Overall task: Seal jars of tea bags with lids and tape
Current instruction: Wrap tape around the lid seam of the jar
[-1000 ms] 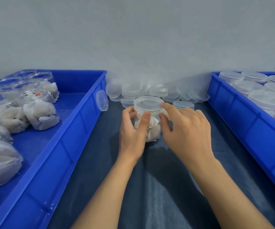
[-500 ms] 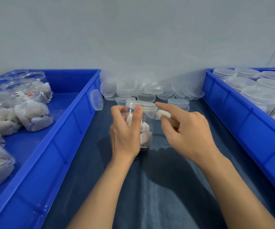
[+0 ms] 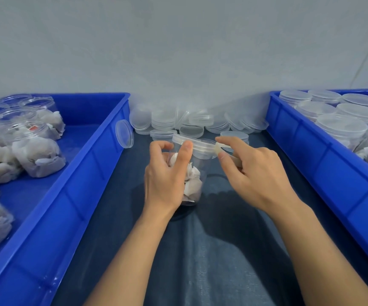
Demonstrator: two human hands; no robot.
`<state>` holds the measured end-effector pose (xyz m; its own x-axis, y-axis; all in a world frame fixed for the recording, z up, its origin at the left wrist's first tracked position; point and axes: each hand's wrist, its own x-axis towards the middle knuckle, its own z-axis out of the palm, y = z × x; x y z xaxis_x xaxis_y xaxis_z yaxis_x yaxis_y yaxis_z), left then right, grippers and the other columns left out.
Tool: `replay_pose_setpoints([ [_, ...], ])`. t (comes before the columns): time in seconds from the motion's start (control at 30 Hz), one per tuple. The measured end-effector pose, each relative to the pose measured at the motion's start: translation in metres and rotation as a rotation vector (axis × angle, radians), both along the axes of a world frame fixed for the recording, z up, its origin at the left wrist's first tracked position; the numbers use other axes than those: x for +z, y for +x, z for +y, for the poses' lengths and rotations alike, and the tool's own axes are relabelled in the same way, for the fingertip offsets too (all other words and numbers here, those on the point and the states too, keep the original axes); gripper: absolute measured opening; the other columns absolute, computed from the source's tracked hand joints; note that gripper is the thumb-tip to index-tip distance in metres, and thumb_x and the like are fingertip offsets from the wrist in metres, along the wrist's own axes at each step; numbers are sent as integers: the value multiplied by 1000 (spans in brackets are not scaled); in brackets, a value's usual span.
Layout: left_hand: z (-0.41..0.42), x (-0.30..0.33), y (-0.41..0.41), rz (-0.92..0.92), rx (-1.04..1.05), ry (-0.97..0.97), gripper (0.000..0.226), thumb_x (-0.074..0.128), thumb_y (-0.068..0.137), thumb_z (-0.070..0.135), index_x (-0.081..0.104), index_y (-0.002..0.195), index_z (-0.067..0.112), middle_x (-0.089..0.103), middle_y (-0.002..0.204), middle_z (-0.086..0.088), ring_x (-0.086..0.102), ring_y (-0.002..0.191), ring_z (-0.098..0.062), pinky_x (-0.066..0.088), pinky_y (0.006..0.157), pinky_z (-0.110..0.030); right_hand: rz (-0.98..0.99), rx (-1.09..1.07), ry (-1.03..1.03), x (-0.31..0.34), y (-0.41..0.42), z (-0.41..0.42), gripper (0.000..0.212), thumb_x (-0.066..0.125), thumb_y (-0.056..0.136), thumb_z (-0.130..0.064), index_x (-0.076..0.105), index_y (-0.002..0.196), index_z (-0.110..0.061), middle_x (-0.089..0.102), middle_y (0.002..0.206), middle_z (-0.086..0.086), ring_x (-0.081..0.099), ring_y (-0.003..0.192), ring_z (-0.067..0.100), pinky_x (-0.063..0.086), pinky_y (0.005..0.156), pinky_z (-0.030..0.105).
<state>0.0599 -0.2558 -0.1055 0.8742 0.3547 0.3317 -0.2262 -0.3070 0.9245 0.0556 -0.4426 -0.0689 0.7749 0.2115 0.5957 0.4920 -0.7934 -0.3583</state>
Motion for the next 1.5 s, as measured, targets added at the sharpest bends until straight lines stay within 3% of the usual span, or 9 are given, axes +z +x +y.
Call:
replay_pose_setpoints([
  [0.2, -3, 3, -3, 1, -22, -8, 63, 53, 80, 84, 55, 110, 28, 75, 88, 11, 69, 84, -2, 48, 74, -27, 94, -37, -44, 0, 1, 1, 45, 39, 105, -46, 57, 143, -32, 46, 50, -13, 53, 61, 24, 49, 69, 42],
  [0.43, -2, 6, -4, -18, -90, -59, 58, 55, 82, 82, 57, 107, 30, 78, 91, -2, 74, 89, -16, 57, 85, -44, 163, 12, 48, 6, -2, -3, 41, 51, 102, -39, 58, 140, -55, 49, 51, -14, 44, 54, 14, 34, 61, 32],
  [0.67, -2, 11, -9, 53, -64, 112, 51, 40, 87, 83, 59, 102, 38, 71, 98, 24, 65, 94, 4, 48, 82, -31, 248, 55, 152, 5, -3, -5, 38, 55, 102, -34, 65, 135, -51, 43, 50, -10, 45, 56, 12, 35, 61, 30],
  [0.8, -13, 14, -16, -132, 145, 201, 38, 49, 102, 62, 52, 129, 35, 68, 118, 21, 67, 102, 3, 51, 84, -19, 253, 54, 169, 1, -3, 0, 37, 55, 103, -37, 65, 137, -48, 46, 49, -13, 47, 57, 11, 35, 62, 31],
  [0.9, -20, 11, -25, -273, 227, 222, 32, 50, 107, 43, 52, 132, 23, 67, 123, 15, 68, 109, -6, 52, 85, -26, 237, 89, 158, -2, -7, 9, 37, 58, 102, -37, 64, 138, -47, 47, 47, -14, 47, 57, 14, 43, 66, 33],
  [1.03, -15, 4, -29, -330, 83, 315, 57, 54, 97, 36, 45, 150, 18, 63, 140, 7, 61, 121, -1, 49, 95, -20, 214, 78, 192, -4, -7, 10, 37, 59, 102, -36, 65, 138, -43, 48, 46, -15, 46, 56, 14, 45, 67, 33],
  [1.23, -11, -10, -15, -376, 25, 580, 87, 90, 81, 25, 28, 142, 23, 40, 157, -15, 54, 135, -33, 56, 96, -53, 220, 47, 188, -4, -6, 11, 38, 58, 101, -39, 65, 138, -42, 51, 48, -24, 45, 58, 10, 53, 75, 37],
  [1.37, -5, -10, -12, -409, 22, 565, 74, 91, 82, 33, 40, 135, 24, 38, 158, -7, 59, 126, -24, 59, 79, -43, 242, 44, 180, -5, -4, 12, 39, 55, 101, -43, 63, 140, -44, 52, 49, -25, 48, 65, 14, 56, 82, 44],
  [1.5, -6, -10, -13, -406, 63, 459, 70, 95, 76, 34, 52, 130, 27, 50, 155, 1, 56, 126, 1, 52, 91, -19, 249, 83, 237, -5, -4, 10, 38, 50, 105, -40, 62, 141, -42, 52, 50, -18, 49, 62, 11, 48, 74, 37],
])
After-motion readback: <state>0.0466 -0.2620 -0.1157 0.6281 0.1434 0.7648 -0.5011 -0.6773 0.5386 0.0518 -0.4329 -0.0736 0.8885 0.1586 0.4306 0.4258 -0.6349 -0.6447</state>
